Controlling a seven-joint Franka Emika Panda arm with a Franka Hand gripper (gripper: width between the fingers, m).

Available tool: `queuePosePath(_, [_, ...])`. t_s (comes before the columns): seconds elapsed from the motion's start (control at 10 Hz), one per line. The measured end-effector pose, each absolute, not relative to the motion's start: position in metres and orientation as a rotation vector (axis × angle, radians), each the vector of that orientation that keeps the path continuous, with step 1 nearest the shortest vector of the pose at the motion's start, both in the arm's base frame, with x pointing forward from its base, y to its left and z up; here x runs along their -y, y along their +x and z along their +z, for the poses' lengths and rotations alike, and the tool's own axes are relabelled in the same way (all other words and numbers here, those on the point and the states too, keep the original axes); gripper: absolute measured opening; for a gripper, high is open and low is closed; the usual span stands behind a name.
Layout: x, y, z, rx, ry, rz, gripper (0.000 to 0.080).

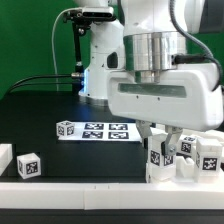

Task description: Assemble chair

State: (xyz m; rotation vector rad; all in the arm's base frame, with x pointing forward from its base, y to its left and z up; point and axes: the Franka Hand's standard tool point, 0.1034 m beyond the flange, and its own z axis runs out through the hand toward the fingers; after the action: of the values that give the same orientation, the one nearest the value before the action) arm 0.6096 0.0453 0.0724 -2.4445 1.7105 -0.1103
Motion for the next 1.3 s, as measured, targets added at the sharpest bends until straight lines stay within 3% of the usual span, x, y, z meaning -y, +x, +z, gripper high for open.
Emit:
queuePosePath(0.2, [-0.044, 0.607, 0.072, -2.004, -2.146, -0.045, 0.0285])
queuePosePath(0.5, [-0.048, 0.608, 0.073, -1.676, -2.46, -0.105, 0.0285])
queuePosePath(0.6, [-0.049, 0.612, 0.076, -1.419, -2.64, -0.143, 0.0353])
queuePosePath(0.7, [-0.052, 0.614, 0.078, -1.233, -2.742, -0.148, 0.0539])
queuePosePath(0.8, [-0.055, 0.614, 0.078, -1.098, -2.812, -0.154, 0.0539])
queuePosePath(0.9, [-0.053, 0.614, 0.078, -1.039, -2.837, -0.16, 0.0614])
queuePosePath(1.3, [-0.055, 0.613, 0.08, -0.319, -3.054, -0.191, 0.0648])
